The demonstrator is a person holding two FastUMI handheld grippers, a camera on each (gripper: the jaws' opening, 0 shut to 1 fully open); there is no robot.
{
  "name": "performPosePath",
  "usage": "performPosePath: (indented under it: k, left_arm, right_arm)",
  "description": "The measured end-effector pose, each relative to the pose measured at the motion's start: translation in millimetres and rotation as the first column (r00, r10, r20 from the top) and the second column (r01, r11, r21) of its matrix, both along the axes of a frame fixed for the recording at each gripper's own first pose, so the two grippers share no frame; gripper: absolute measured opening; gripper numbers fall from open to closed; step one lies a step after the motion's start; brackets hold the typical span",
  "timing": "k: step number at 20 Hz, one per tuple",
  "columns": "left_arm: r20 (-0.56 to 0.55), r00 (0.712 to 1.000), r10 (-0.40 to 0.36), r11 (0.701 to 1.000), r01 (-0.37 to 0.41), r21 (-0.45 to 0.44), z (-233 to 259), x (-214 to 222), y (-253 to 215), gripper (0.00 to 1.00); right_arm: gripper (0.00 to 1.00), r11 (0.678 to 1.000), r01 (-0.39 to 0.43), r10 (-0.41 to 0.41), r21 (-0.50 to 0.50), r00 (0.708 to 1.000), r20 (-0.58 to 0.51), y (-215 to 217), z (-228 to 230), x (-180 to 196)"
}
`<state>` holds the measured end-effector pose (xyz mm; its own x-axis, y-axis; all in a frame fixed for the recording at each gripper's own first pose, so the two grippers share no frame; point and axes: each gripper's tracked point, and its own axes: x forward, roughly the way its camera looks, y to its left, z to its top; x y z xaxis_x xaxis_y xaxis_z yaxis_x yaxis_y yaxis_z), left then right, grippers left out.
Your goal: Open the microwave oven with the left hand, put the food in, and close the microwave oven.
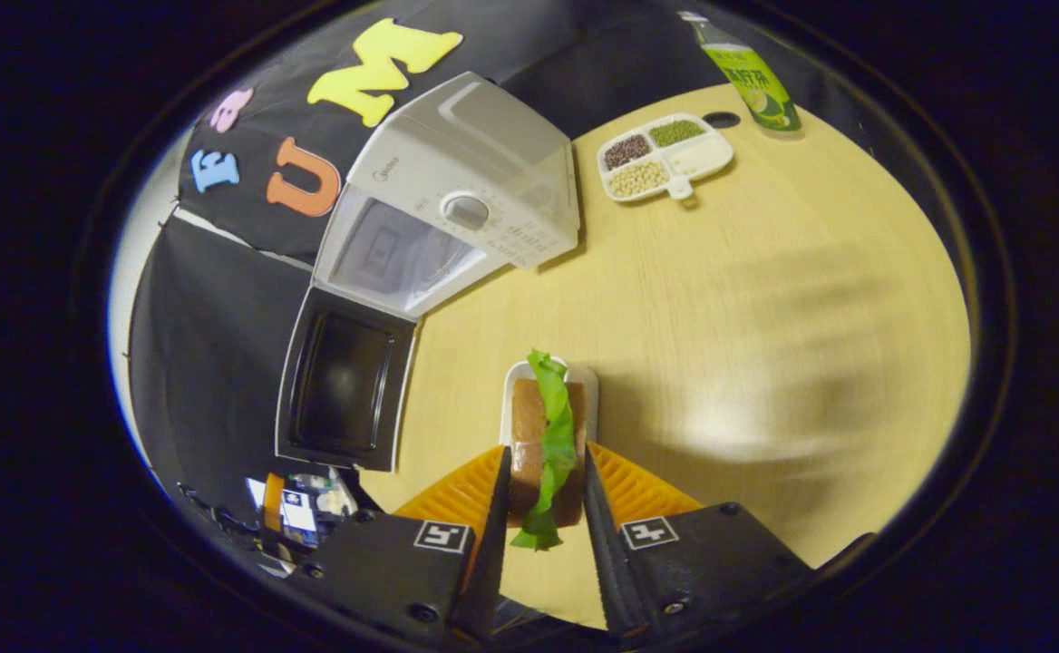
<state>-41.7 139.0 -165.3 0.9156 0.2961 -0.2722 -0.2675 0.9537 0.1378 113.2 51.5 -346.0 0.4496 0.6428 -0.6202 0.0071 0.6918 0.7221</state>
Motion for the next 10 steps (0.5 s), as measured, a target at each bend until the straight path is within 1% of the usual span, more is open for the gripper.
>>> performPosePath:
  k: [2, 3, 4, 5, 6, 7, 8, 9, 10]
  left_arm:
    - [-0.009, 1.000, 0.023, 1.000, -0.023, 0.004, 3.9, -2.3, -4.5, 0.97]
    - [-0.014, 1.000, 0.025, 1.000, -0.025, 0.009, 5.9, -2.2, -7.2, 0.97]
    - [-0.017, 0.999, 0.027, 0.999, -0.027, 0.019, 7.8, -3.4, -9.1, 0.97]
    - [-0.025, 0.999, 0.025, 0.999, -0.025, 0.025, 8.5, -3.0, -11.5, 0.96]
    - [-0.030, 0.999, 0.027, 0.999, -0.026, 0.028, 9.9, -4.2, -12.6, 0.97]
    - [-0.025, 0.999, 0.026, 0.999, -0.025, 0.028, 12.6, -5.2, -15.2, 0.97]
    - [-0.021, 1.000, 0.020, 1.000, -0.020, 0.021, 14.7, -4.3, -19.4, 0.96]
    - [-0.019, 1.000, 0.015, 1.000, -0.014, 0.016, 16.3, -4.5, -21.6, 0.96]
    - [-0.009, 1.000, 0.002, 1.000, -0.002, 0.013, 18.4, -3.3, -24.0, 0.96]
  right_arm:
    - [0.33, 1.000, -0.013, 0.013, 0.016, 1.000, -0.024, -1.7, 1.2, 0.4]
    - [0.43, 1.000, -0.021, 0.021, 0.021, 0.999, -0.027, -3.1, 2.5, 0.0]
    - [0.41, 1.000, -0.024, 0.025, 0.020, 0.999, -0.028, -2.7, 3.2, 0.1]
    - [0.31, 0.999, -0.026, 0.027, 0.020, 0.999, -0.024, -3.0, 4.9, 1.1]
    - [0.36, 0.999, -0.034, 0.034, 0.020, 0.999, -0.024, -2.5, 7.9, -0.5]
    - [0.36, 0.999, -0.033, 0.033, 0.024, 0.999, -0.017, -2.1, 13.8, -0.2]
    - [0.35, 0.999, -0.029, 0.029, 0.025, 1.000, -0.003, -2.3, 21.5, 0.6]
    - [0.26, 0.999, -0.017, 0.016, 0.031, 1.000, 0.022, -1.6, 32.4, 3.6]
    - [0.25, 0.999, -0.012, 0.011, 0.039, 0.999, 0.041, 2.1, 44.4, 4.0]
